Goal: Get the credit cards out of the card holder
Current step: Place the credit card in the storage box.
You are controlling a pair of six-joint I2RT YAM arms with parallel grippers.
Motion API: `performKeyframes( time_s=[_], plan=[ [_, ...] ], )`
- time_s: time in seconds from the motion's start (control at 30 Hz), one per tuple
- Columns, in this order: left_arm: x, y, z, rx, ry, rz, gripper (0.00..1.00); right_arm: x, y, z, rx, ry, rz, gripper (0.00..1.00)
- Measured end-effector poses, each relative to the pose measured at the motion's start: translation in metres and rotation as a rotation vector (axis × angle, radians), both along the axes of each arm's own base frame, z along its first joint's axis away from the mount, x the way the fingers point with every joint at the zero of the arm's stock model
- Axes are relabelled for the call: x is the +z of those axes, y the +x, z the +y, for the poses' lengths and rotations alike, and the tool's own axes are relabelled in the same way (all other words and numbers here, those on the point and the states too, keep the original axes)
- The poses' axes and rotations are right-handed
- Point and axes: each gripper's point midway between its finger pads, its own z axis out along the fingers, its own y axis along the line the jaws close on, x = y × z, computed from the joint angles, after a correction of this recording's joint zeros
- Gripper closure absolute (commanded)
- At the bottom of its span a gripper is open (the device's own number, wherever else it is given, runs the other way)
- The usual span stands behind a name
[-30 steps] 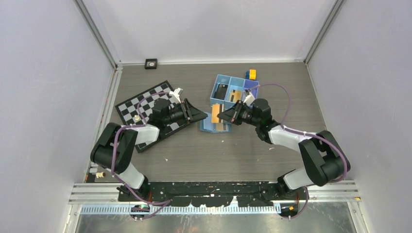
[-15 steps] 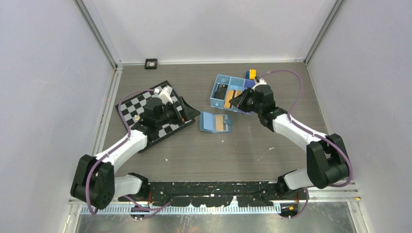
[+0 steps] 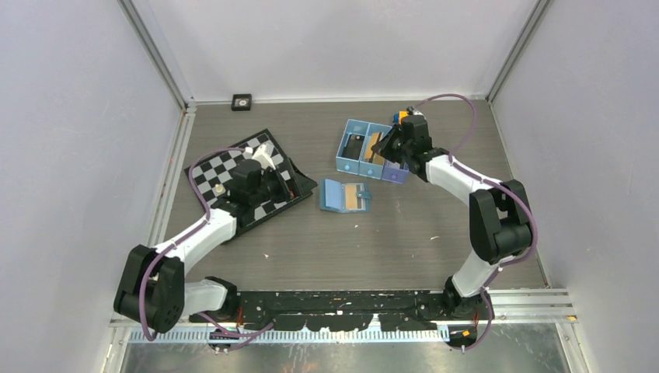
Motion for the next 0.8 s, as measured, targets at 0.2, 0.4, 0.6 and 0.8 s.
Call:
performKeyframes(
  time_s=[0.2, 0.4, 0.6, 0.8],
  plan=[
    [-0.022, 0.002, -0.005, -0.015, 0.003, 0.064, 0.00, -0.022, 0.012, -0.001, -0.010, -0.022, 0.050, 0.86],
    [-0.034, 0.000, -0.008, -0.026, -0.003, 0.112, 0.00, -0.038, 0.017, -0.004, -0.020, -0.032, 0.093, 0.66],
    [-0.041, 0.000, -0.011, -0.041, -0.007, 0.127, 0.00, -0.041, 0.015, -0.009, -0.032, -0.046, 0.112, 0.51],
    [-0.057, -0.002, -0.019, -0.074, -0.001, 0.176, 0.01, -0.024, 0.002, -0.014, -0.037, -0.044, 0.093, 0.43]
  ],
)
